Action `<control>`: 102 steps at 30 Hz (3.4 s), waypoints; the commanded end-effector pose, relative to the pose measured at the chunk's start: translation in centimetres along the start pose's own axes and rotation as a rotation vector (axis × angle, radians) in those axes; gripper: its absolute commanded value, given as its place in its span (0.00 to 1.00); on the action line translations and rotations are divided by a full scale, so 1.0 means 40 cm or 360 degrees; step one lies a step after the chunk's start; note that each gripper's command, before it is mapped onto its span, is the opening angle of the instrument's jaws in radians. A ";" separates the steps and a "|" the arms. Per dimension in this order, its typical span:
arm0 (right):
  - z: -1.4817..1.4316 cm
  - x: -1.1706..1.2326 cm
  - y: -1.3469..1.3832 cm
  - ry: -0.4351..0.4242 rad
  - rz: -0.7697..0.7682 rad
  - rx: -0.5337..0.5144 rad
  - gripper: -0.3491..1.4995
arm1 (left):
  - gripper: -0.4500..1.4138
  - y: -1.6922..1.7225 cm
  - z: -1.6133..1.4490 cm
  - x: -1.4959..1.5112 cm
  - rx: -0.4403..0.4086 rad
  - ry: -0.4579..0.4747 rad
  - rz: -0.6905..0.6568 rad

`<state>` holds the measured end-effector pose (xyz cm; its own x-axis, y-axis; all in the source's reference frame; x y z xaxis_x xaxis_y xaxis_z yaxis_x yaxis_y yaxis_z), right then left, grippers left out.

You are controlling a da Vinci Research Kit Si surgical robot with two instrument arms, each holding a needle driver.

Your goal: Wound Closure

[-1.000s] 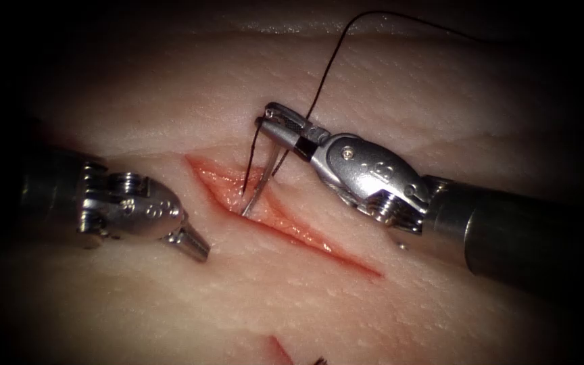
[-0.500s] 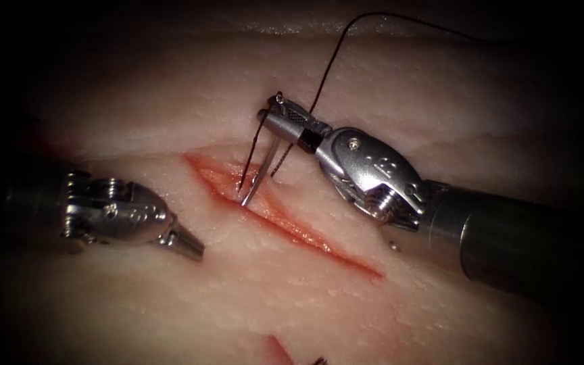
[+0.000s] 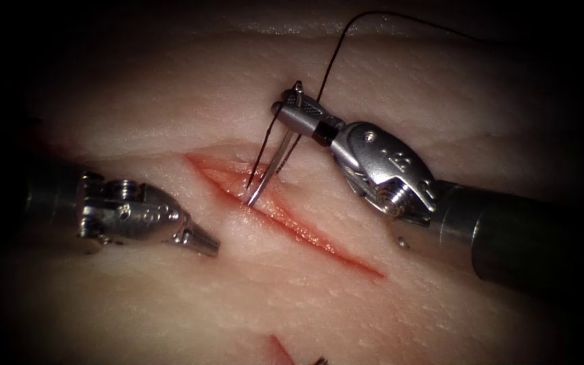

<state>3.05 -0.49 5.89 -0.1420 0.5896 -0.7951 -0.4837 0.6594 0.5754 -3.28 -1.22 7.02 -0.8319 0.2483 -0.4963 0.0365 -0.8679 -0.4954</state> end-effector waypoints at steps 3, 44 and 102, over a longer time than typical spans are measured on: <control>0.0033 0.0000 0.0001 0.0009 0.0023 0.0000 0.00 | 0.00 -0.0006 0.0034 -0.0004 -0.0003 -0.0001 0.0004; 0.0042 -0.0054 -0.0054 -0.0121 0.0376 0.0043 0.00 | 0.00 0.0030 0.0006 -0.0062 -0.0035 0.0022 0.0021; 0.0057 -0.0184 -0.0261 -0.0290 0.0536 0.0207 0.00 | 0.00 0.0013 0.0015 -0.0036 -0.0036 0.0028 -0.0015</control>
<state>3.77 -1.54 5.89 -0.1123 0.8519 -0.5116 -0.3221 0.4559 0.8297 -3.13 -1.33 7.05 -0.8230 0.2650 -0.5024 0.0406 -0.8548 -0.5173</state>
